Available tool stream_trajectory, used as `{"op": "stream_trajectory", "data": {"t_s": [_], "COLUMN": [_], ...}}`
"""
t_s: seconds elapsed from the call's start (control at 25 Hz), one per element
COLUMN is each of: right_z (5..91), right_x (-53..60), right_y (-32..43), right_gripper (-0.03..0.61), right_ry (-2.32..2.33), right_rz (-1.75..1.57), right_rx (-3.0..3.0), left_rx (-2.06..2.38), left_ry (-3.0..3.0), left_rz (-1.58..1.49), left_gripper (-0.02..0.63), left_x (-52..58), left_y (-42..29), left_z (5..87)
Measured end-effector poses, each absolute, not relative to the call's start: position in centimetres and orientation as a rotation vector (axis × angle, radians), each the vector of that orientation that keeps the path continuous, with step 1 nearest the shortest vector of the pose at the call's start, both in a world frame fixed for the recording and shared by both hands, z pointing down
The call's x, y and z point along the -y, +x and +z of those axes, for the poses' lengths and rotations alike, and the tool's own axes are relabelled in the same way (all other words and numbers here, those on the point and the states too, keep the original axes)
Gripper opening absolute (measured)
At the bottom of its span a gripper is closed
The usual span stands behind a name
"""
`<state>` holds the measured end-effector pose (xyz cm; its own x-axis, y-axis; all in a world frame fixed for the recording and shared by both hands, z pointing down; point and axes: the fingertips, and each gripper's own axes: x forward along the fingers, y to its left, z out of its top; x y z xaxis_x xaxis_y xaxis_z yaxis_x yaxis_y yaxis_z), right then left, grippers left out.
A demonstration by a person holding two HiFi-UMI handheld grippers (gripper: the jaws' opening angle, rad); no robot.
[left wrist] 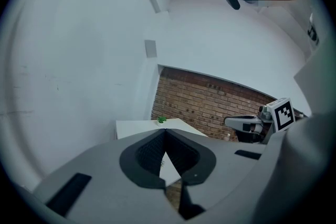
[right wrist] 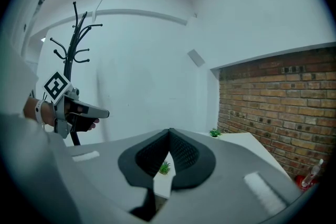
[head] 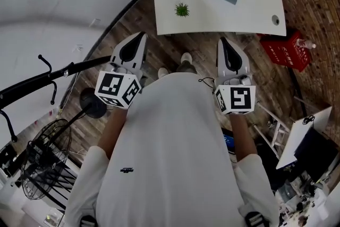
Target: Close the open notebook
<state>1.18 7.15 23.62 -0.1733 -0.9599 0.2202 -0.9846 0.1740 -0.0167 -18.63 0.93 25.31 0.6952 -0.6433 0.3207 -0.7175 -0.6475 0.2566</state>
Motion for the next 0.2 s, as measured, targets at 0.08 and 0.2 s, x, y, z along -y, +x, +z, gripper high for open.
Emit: {"op": "stream_trajectory", "data": {"t_s": [0.08,0.2], "right_z": [23.76,23.56], "right_x": [-7.14,-6.99], "right_y": [1.22,1.2], "right_gripper": [-0.002,-0.002], "right_ry": [1.9,1.883], "right_rz": [0.23,0.211], "right_rx": [2.282,2.296], "left_rx": [1.067,1.075], "left_ry": [2.545,2.544], "left_rz": [0.284,0.282], "left_gripper": [0.009,0.009], "left_x": [-0.94,-0.7], "left_y": [-18.43,-18.39], "left_z": [25.42,25.68]}}
